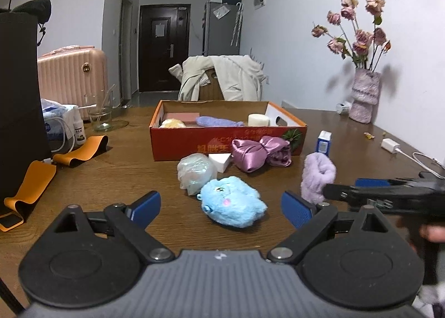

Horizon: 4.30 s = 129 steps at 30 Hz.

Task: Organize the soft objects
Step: 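Grasp the lilac fluffy headband with both tools together, then carry the lilac headband into the box and open both tools, then withdraw both tools from the box back toward the pile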

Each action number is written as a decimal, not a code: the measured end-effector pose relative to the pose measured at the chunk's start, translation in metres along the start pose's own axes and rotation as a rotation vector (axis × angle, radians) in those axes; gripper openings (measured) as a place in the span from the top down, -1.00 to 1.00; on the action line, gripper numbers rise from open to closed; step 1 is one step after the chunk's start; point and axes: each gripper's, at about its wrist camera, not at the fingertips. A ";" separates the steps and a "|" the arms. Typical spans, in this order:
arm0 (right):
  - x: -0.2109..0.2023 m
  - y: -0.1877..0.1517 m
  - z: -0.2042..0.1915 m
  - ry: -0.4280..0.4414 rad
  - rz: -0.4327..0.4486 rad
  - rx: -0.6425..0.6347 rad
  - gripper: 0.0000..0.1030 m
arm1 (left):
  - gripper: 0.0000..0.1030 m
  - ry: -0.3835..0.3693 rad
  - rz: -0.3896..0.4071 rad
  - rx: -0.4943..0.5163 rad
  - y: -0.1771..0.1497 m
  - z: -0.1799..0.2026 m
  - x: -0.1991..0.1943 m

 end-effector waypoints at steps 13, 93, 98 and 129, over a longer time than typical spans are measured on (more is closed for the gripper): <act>-0.010 0.008 0.001 0.494 -0.027 -0.073 0.53 | -0.85 0.019 -0.046 -0.014 0.004 -0.003 0.034; 0.148 0.172 0.054 0.082 -0.113 -0.122 -0.20 | -0.04 -0.067 -0.117 -0.001 0.175 0.006 0.184; 0.074 0.180 0.066 0.039 -0.004 -0.146 -0.33 | -0.21 -0.045 -0.029 0.031 0.177 0.015 0.132; -0.091 -0.008 0.000 0.035 0.092 -0.093 -0.67 | -0.72 -0.031 0.075 -0.091 -0.006 0.003 -0.043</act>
Point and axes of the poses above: each gripper's, at about its wrist camera, not at the fingertips, and x roughly the way its jaws point, z to its right, y to its top, and after that the axes turned 15 degrees about -x, right-handed
